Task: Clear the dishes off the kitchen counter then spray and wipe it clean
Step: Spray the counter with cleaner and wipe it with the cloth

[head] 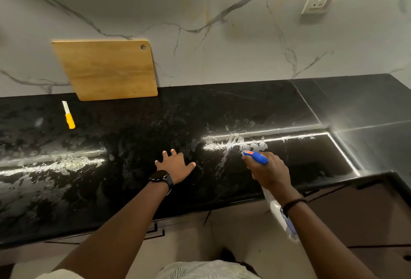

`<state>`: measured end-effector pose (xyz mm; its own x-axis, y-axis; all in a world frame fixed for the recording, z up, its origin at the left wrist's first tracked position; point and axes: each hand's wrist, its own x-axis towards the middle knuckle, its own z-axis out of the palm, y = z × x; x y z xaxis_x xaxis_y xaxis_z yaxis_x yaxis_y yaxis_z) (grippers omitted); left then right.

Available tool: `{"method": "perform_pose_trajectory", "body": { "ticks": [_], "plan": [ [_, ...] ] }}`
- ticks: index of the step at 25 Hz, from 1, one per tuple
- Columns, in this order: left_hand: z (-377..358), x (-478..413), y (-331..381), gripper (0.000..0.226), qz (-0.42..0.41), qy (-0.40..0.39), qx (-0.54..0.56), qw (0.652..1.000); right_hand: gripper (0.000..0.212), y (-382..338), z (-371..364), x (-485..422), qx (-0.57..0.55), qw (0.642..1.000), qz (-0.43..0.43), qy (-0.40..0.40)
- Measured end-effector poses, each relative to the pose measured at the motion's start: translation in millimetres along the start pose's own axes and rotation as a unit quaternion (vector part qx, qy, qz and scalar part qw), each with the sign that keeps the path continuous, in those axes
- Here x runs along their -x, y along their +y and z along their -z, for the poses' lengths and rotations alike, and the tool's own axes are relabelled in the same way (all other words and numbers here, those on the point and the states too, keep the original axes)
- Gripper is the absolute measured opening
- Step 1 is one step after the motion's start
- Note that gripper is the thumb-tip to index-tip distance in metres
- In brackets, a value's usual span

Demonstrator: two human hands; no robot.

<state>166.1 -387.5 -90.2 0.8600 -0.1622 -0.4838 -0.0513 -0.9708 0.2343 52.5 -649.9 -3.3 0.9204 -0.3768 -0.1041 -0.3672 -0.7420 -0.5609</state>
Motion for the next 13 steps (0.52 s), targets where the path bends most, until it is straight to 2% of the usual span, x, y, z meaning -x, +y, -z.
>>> {"method": "perform_pose_trajectory", "body": {
  "ticks": [3,8,13],
  "plan": [
    [8,-13,14,0.078,0.040,-0.019,0.031,0.999,0.037,1,15,-31,0.007,1.000,0.014,-0.020],
    [9,-30,20,0.102,0.086,-0.029,0.062,0.994,0.051,-16,34,-87,-0.032,0.998,0.036,0.031],
    [10,-37,23,0.109,0.088,-0.073,0.052,0.992,0.043,-36,47,-136,-0.049,0.996,0.077,0.026]
  ]
}}
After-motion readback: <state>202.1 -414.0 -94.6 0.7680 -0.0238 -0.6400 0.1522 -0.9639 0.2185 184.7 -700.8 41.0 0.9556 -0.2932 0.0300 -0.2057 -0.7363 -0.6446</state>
